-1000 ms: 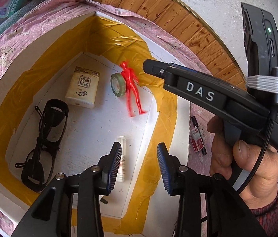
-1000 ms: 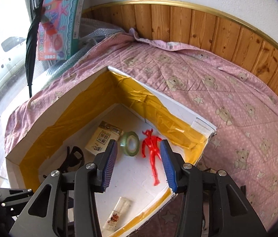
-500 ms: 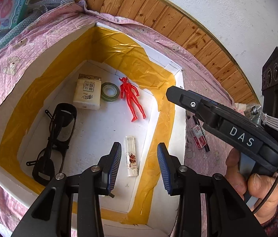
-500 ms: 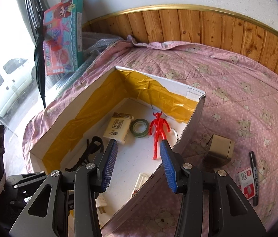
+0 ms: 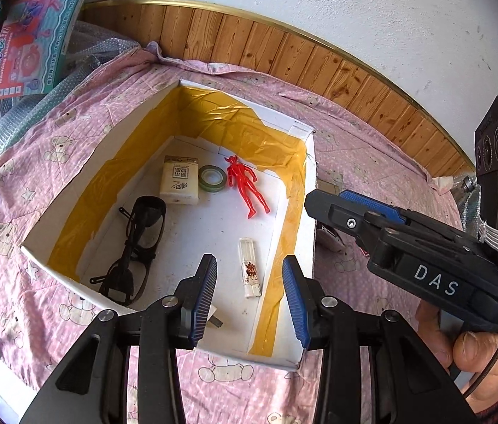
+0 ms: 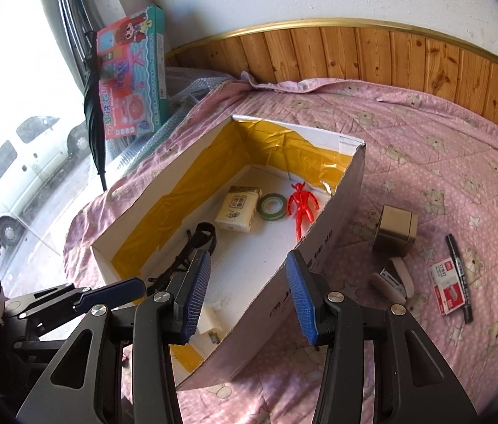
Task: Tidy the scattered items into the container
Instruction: 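Move both tools back toward the stapler and marker beside the box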
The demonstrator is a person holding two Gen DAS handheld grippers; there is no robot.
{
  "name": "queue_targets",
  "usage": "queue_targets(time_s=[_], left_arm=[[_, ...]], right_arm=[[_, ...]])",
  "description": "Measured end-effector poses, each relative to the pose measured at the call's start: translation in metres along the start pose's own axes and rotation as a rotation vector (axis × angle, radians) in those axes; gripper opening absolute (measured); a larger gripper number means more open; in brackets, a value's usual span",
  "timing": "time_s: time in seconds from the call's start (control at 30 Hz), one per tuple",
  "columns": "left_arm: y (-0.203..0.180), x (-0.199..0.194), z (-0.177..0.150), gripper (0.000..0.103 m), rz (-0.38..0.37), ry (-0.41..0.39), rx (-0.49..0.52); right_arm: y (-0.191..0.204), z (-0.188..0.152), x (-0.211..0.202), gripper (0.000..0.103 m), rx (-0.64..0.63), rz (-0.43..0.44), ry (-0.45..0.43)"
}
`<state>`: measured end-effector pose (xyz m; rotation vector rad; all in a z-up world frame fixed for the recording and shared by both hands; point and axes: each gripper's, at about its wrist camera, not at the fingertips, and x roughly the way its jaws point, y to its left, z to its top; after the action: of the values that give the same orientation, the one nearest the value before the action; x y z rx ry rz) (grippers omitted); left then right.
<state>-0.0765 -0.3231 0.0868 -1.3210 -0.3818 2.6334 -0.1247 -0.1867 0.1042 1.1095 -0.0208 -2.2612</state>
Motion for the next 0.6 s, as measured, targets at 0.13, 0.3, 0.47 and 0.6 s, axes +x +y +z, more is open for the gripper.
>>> queue_targets(time_s=[0.13, 0.3, 0.47, 0.6], left_arm=[[-0.01, -0.016, -0.009, 0.042, 0.016, -0.031, 0.029], [-0.019, -0.032, -0.023, 0.043, 0.02, -0.05, 0.048], [-0.027, -0.044, -0.035, 0.043, 0.018, -0.066, 0.058], [-0.037, -0.053, -0.042, 0.043, 0.013, -0.076, 0.083]], right_arm=[[0.003, -0.015, -0.015, 0.048, 0.016, 0.008, -0.013], [0.007, -0.029, -0.037, 0.048, 0.02, 0.015, -0.041], [0.008, -0.042, -0.057, 0.048, 0.032, 0.015, -0.062], [0.006, -0.05, -0.072, 0.048, 0.048, 0.014, -0.083]])
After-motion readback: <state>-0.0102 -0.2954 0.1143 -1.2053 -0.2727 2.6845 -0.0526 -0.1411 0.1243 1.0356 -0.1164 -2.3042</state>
